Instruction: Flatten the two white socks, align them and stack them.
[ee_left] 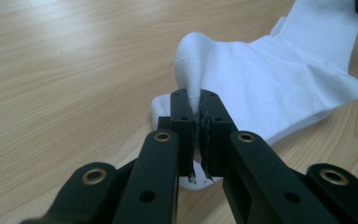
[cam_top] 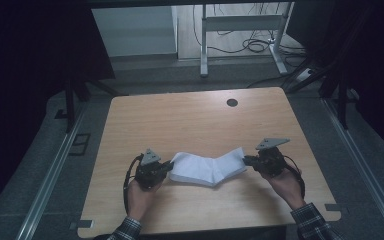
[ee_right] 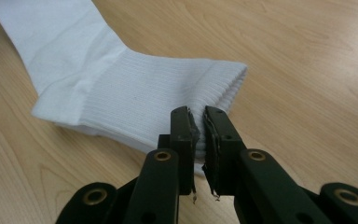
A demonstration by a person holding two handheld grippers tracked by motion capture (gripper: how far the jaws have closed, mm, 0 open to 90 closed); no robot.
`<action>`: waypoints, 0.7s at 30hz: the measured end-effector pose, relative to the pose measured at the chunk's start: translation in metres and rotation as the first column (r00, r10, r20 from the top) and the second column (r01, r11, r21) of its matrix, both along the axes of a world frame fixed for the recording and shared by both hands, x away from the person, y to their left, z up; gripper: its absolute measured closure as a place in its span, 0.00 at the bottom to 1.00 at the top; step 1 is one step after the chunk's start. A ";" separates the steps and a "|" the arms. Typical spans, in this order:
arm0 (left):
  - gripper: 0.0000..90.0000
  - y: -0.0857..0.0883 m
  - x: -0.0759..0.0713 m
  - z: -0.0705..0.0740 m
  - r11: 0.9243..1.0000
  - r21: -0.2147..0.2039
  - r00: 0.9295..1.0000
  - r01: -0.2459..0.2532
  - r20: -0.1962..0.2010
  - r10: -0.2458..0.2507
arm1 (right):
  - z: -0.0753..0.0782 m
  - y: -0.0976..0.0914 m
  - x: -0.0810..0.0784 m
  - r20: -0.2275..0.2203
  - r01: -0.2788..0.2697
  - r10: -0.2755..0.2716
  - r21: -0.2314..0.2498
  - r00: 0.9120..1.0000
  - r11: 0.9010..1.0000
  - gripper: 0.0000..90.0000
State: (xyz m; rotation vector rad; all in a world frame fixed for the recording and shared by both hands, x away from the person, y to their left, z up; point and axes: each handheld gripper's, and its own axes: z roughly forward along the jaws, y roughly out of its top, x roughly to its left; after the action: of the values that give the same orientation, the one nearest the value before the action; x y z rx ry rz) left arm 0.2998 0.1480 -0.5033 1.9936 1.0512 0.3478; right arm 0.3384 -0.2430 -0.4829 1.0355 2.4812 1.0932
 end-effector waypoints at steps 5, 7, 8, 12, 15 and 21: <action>0.95 -0.006 0.003 -0.007 0.999 0.037 1.000 0.010 -0.010 -0.010 | -0.007 0.002 0.002 -0.012 -0.001 0.001 -0.022 1.000 1.000 0.91; 0.95 -0.009 0.004 -0.009 0.998 0.059 1.000 0.015 -0.014 -0.014 | -0.010 0.004 0.004 -0.017 -0.001 0.000 -0.031 1.000 1.000 0.91; 0.95 -0.010 0.004 -0.010 0.998 0.068 1.000 0.015 -0.016 -0.014 | -0.011 0.005 0.005 -0.018 0.000 -0.001 -0.036 1.000 0.999 0.91; 0.95 -0.015 0.006 -0.015 0.994 0.109 1.000 0.016 -0.016 -0.014 | -0.017 0.008 0.007 -0.017 -0.004 0.003 -0.059 1.000 0.998 0.90; 0.94 -0.018 0.007 -0.019 0.991 0.133 1.000 0.012 -0.021 -0.009 | -0.021 0.010 0.010 -0.016 0.000 -0.001 -0.081 1.000 0.997 0.89; 0.80 -0.020 0.009 -0.024 0.982 0.189 1.000 -0.005 -0.023 0.009 | -0.029 0.011 0.013 -0.018 0.004 -0.006 -0.124 1.000 0.992 0.82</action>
State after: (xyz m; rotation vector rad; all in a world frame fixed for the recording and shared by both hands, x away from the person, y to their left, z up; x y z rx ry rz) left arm 0.3084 0.1276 -0.5270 2.1671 1.0739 0.4433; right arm 0.3509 -0.2321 -0.5120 1.0193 2.5235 0.9188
